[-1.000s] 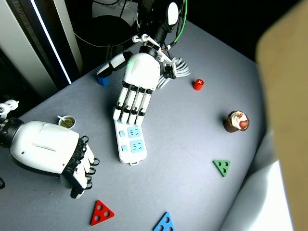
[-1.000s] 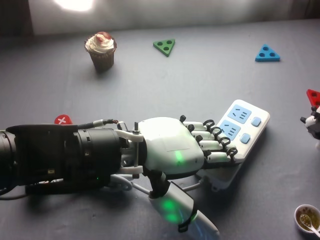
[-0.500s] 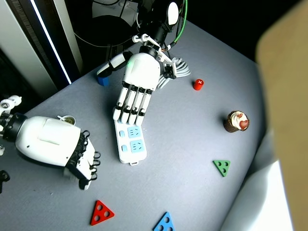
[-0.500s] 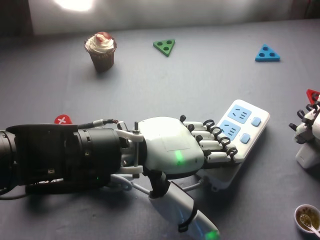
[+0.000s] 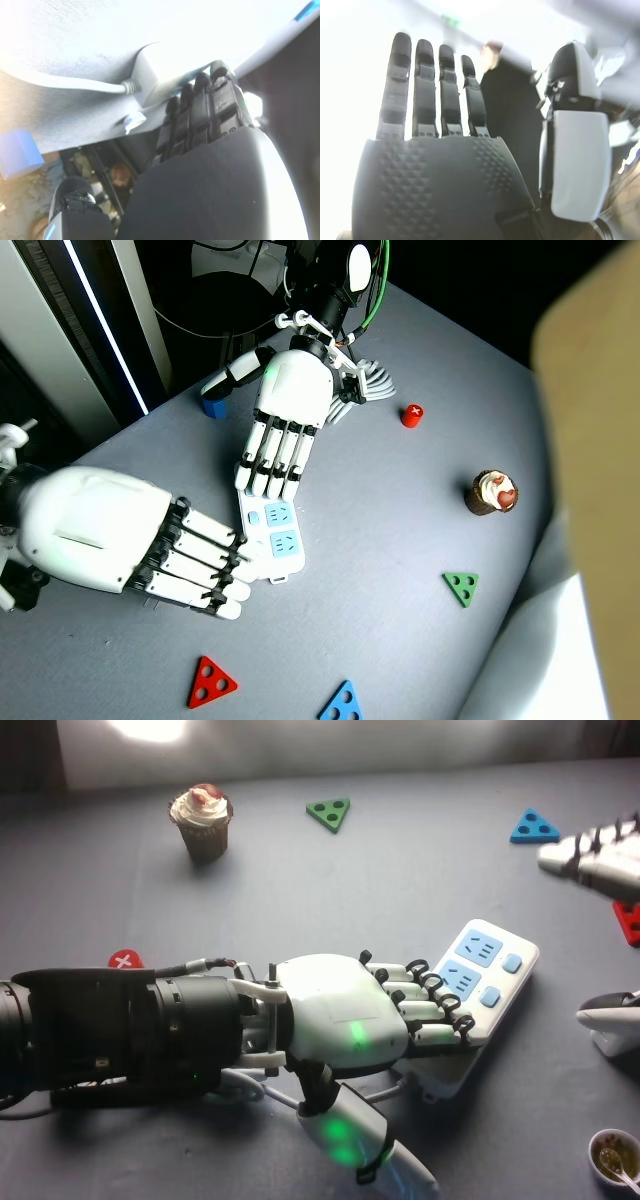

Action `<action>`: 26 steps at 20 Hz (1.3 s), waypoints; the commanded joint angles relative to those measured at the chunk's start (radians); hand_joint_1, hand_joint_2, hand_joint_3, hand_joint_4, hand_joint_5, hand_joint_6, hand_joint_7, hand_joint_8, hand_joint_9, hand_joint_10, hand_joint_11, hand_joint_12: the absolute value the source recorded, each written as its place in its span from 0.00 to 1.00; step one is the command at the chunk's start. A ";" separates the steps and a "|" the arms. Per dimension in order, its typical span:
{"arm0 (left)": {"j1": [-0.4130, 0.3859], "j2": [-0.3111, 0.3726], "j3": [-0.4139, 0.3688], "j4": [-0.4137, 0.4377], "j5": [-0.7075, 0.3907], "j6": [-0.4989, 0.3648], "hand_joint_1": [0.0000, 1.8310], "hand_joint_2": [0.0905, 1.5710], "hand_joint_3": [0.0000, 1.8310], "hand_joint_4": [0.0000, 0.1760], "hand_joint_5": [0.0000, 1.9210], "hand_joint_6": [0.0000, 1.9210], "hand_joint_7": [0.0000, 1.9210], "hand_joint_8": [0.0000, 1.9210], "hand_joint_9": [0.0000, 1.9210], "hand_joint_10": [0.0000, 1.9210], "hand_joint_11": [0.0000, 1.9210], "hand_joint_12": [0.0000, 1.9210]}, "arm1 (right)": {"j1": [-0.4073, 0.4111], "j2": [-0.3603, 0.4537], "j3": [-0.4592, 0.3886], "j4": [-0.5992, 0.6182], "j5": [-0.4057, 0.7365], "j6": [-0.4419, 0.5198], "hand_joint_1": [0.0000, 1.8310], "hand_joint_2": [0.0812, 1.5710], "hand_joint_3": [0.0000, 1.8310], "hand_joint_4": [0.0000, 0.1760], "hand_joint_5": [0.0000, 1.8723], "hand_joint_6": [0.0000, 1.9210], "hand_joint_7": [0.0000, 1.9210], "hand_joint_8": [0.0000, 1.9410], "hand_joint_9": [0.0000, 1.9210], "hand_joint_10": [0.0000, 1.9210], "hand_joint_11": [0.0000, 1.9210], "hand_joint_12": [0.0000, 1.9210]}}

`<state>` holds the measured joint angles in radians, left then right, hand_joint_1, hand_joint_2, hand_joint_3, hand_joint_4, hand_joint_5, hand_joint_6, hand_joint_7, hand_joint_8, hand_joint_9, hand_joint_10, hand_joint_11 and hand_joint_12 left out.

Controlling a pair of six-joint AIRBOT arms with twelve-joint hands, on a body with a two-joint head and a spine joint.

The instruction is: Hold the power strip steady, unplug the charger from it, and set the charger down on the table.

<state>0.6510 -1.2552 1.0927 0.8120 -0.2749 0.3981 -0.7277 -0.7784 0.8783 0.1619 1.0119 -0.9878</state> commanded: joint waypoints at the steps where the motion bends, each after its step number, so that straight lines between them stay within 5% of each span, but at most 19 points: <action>1: -0.009 0.003 -0.008 -0.010 -0.041 -0.006 0.00 0.53 0.00 0.00 0.02 0.00 0.04 0.00 0.04 0.00 0.04 0.04 | -0.007 0.019 -0.002 -0.044 0.205 0.067 0.33 0.57 0.00 0.00 0.06 0.00 0.11 0.00 0.12 0.00 0.10 0.11; 4: -0.009 0.004 -0.010 -0.010 -0.041 -0.008 0.00 0.53 0.00 0.00 0.02 0.00 0.03 0.00 0.03 0.00 0.04 0.03 | -0.083 0.040 0.016 -0.153 0.333 0.258 0.30 0.58 0.00 0.00 0.04 0.00 0.09 0.00 0.10 0.00 0.08 0.09; 9: -0.022 0.013 -0.013 -0.010 -0.039 -0.012 0.00 0.53 0.00 0.00 0.02 0.00 0.03 0.00 0.03 0.00 0.04 0.03 | -0.135 0.076 0.035 -0.151 0.339 0.388 0.16 0.60 0.00 0.00 0.06 0.00 0.11 0.00 0.12 0.00 0.10 0.08; 15: -0.070 0.047 -0.027 -0.010 -0.031 -0.020 0.00 0.53 0.00 0.00 0.02 0.00 0.04 0.00 0.04 0.00 0.05 0.03 | -0.222 0.098 0.052 -0.151 0.391 0.400 0.01 0.64 0.01 0.00 0.07 0.00 0.10 0.00 0.11 0.00 0.08 0.06; 26: -0.199 0.103 -0.075 -0.010 0.012 -0.086 0.00 0.54 0.00 0.00 0.01 0.00 0.02 0.00 0.03 0.00 0.05 0.03 | -0.267 0.080 0.061 -0.129 0.425 0.389 0.00 0.68 0.00 0.00 0.08 0.00 0.12 0.00 0.13 0.00 0.11 0.05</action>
<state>0.4648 -1.1534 1.0210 0.8154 -0.1890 0.3141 -1.0004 -0.7055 0.9394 0.0250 1.3090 -0.6033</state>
